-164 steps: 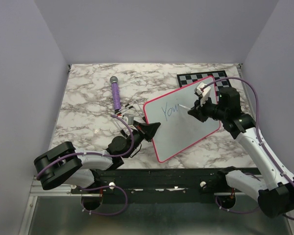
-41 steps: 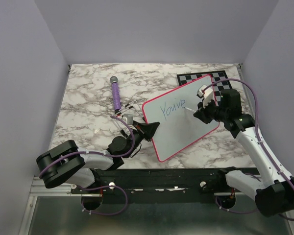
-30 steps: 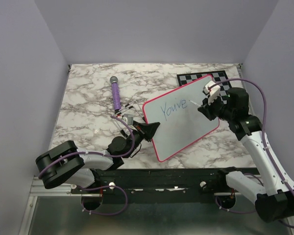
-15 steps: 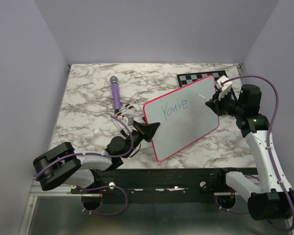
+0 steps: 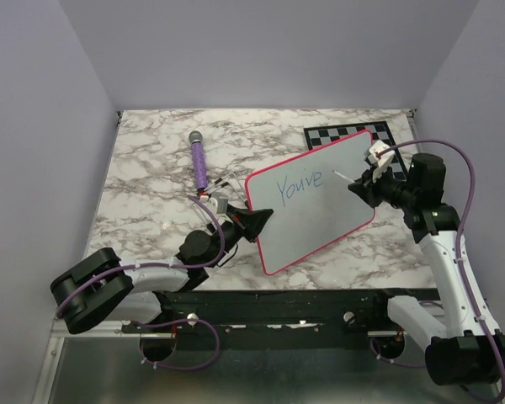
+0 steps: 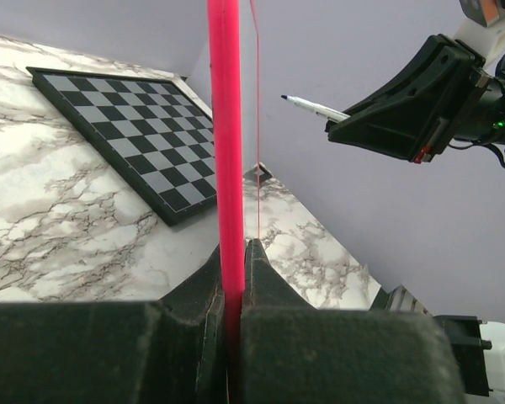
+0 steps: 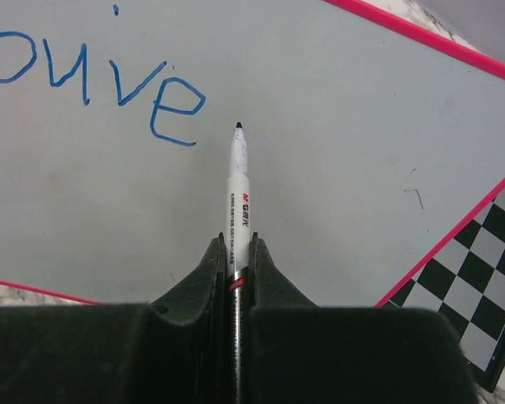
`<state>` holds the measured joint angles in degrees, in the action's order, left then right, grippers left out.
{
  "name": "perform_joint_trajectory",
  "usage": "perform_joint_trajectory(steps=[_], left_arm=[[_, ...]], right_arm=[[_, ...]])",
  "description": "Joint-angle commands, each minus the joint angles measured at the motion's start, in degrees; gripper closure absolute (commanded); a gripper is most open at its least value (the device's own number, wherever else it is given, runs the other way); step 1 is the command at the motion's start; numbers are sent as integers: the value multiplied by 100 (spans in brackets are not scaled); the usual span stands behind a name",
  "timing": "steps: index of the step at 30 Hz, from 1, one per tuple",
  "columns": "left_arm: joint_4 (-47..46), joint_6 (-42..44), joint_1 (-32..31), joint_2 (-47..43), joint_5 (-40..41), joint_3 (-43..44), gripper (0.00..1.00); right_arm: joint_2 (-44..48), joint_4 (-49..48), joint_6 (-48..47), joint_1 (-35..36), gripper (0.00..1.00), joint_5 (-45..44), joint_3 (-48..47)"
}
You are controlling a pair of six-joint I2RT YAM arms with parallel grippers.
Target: Write a sentence on the whiteboard
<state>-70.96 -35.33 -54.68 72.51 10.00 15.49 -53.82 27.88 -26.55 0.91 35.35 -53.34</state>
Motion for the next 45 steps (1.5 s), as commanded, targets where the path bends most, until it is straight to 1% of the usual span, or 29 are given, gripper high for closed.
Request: perform_joint_trajectory(steps=[1,4,11,20,25,40,41,45], left_arm=[[495,510,89,-62,-420,-160,100],[443,431,106,8,-464,-169,100],[205,264,106,228,-569,-125,100],[153,149,106,281,-552,-116,100],[126,88,97,351,-578,-81,100],[21,44,106,457,-613,-81,100],[21,44,106,457,-613,-72,100],[-6,26,106,483,-622,-72,100]], right_arm=[[152,-99,-17,-47,100,323,157],[214,-19,-26,-55,100,323,96],[135,16,-44,-64,99,-2,70],[-348,25,132,-64,99,156,-53],[-585,16,158,-64,99,-2,-97],[-471,-265,334,-64,100,-266,-89],[-463,-309,360,-186,99,-283,-89],[-629,-336,422,-187,99,-371,-141]])
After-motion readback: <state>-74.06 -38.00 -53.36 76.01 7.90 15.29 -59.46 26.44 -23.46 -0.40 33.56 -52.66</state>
